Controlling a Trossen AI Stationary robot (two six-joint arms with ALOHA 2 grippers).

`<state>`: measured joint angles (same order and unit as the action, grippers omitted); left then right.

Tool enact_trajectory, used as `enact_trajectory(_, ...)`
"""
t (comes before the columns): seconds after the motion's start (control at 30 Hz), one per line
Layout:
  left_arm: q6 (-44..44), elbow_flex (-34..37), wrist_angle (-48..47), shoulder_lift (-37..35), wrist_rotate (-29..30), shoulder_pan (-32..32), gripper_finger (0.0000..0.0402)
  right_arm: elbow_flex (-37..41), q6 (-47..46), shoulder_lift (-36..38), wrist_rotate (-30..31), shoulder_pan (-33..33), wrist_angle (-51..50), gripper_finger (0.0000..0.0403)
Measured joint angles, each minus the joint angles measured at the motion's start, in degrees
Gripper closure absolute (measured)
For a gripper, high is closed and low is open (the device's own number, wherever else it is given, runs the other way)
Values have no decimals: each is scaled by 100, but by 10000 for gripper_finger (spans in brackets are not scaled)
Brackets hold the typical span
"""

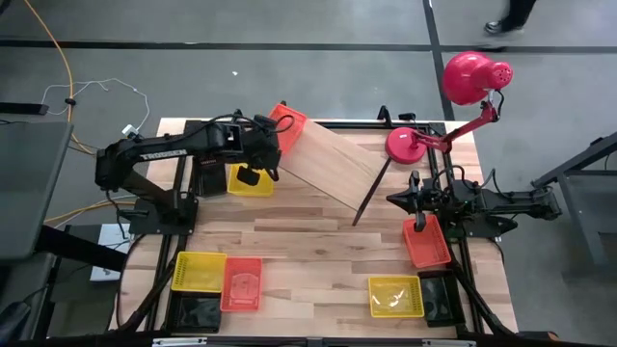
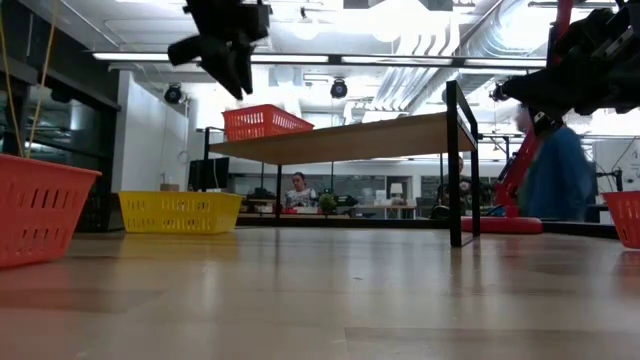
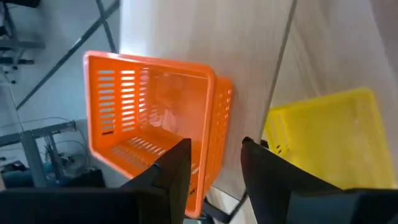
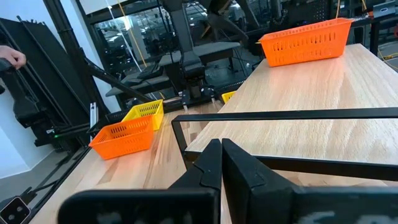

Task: Stack baskets on shelf by color
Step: Stack the left orange bin on top of the orange bin on the shelf

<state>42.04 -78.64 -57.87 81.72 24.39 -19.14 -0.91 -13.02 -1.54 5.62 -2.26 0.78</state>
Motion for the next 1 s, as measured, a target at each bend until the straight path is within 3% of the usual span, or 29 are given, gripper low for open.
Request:
enact_trajectory(0.2,-831,-1,22,-615,-549,179,275,-1,0,0,-1,-2,0,403)
enact_trajectory(0.57,-3008,120,382,-1431,-3805,912,275,0,0,0,-1,0,0,403)
enact_trajectory(0.77,-3398,973,2187,-1635,-4280,1916,275,0,0,0,-1,0,0,403)
enact_trajectory(1.0,-3353,2216,4311,-1668,-4381,2954,275,-2,0,0,-1,0,0,403)
